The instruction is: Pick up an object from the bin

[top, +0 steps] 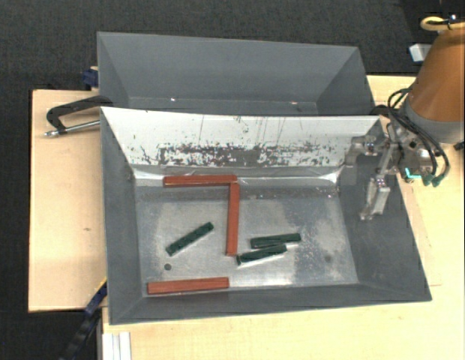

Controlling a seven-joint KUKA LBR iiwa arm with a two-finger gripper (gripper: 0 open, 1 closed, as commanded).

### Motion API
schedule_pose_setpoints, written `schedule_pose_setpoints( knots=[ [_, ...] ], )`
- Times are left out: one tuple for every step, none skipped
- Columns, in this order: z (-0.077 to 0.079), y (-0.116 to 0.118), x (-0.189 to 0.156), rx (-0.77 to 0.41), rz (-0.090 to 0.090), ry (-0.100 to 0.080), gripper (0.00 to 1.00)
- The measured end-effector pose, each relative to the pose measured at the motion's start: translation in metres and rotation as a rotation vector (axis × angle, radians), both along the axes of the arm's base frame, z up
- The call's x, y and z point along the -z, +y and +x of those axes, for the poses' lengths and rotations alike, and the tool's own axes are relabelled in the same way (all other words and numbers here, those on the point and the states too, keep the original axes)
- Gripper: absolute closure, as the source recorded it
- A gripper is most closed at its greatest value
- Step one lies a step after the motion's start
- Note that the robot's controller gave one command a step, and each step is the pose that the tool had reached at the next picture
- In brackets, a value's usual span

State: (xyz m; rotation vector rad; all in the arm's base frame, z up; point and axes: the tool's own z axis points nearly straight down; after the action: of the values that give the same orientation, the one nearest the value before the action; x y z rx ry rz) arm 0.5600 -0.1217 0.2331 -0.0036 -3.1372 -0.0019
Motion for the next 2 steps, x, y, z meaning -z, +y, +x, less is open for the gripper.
schedule_pose_setpoints(
  knots=[
    [0.002,0.0,-0.004,-0.002,-0.002,-0.008,0.0],
    [-0.004,0.026,0.046,-0.001,-0.003,-0.014,0.0]
  ],
)
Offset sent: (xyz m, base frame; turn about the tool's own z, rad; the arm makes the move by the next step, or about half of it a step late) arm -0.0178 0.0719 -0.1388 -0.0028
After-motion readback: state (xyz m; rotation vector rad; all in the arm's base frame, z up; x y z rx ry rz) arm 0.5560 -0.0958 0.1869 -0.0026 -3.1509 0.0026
